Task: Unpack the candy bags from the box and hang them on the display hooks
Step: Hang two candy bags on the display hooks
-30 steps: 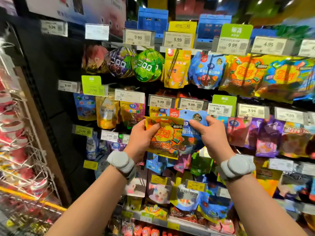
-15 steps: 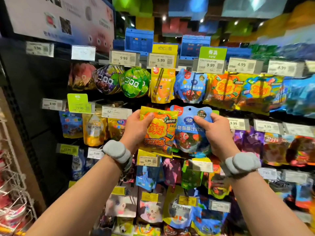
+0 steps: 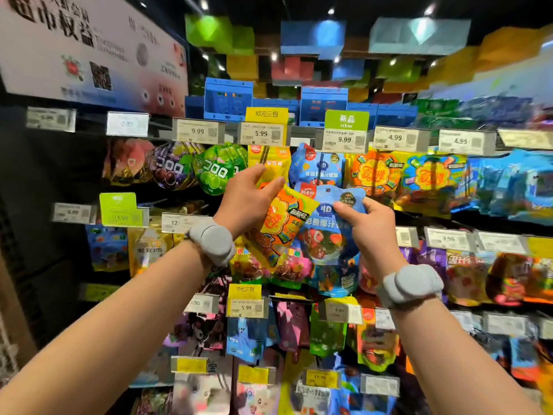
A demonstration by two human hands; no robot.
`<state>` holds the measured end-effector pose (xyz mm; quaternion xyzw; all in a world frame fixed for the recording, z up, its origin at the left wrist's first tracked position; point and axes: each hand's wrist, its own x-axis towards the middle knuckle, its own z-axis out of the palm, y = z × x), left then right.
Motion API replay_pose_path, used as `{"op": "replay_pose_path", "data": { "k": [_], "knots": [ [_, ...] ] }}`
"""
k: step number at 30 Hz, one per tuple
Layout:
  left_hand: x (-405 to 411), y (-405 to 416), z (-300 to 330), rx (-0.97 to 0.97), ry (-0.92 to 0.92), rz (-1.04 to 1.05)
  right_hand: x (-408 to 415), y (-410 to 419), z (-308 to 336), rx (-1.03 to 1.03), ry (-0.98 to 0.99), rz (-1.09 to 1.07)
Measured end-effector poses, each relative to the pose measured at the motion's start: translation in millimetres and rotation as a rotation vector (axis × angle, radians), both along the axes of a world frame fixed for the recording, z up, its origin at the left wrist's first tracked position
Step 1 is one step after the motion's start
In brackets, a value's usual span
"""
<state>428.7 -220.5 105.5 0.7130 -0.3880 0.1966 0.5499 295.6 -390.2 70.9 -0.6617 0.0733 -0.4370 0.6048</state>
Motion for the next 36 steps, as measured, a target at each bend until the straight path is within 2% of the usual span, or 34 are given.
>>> {"op": "replay_pose_path", "data": {
  "k": [8,11,20,29,36],
  "knots": [
    [-14,-23,53,0.162,-0.208,0.058,0,-11,22,0.030,-0.134,-0.031],
    [-14,-32,67,0.275,-0.342,0.105,0,-15,27,0.012,-0.080,-0.084],
    [-15,-51,87,0.491,-0.516,0.233,-10,-23,33,0.067,-0.105,-0.086],
    [-8,-70,91,0.564,-0.622,0.313,-3,-36,35,0.093,-0.023,-0.116],
    [-6,-71,95,0.638,-0.813,0.367,-1,-39,38,0.051,-0.020,-0.175]
  ]
}}
